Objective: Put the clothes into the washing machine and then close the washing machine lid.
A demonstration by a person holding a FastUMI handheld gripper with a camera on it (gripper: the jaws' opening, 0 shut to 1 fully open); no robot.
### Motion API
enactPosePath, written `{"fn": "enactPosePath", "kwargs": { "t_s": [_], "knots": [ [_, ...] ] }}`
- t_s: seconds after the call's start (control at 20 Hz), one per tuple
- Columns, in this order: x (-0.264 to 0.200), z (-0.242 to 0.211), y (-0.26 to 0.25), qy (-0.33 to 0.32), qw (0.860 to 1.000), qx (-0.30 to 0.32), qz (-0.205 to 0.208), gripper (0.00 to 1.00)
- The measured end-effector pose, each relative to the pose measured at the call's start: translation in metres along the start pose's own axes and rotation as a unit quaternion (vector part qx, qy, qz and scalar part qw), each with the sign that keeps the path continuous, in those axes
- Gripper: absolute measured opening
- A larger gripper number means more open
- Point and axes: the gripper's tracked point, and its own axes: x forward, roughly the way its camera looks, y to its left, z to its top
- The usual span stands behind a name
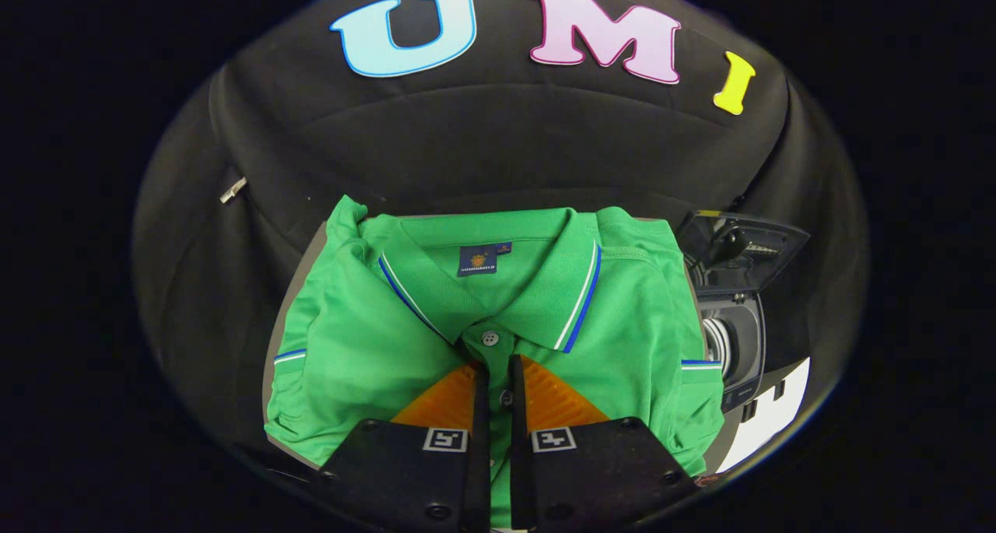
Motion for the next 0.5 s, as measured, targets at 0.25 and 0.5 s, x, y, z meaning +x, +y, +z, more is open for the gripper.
{"fn": "enactPosePath", "kwargs": {
  "t_s": [0.25,0.5],
  "knots": [
    [-0.003,0.003,0.002,-0.046,0.998,-0.035,-0.006,0.1],
    [-0.012,-0.002,0.004,-0.087,0.993,-0.068,-0.034,0.05]
  ]
}}
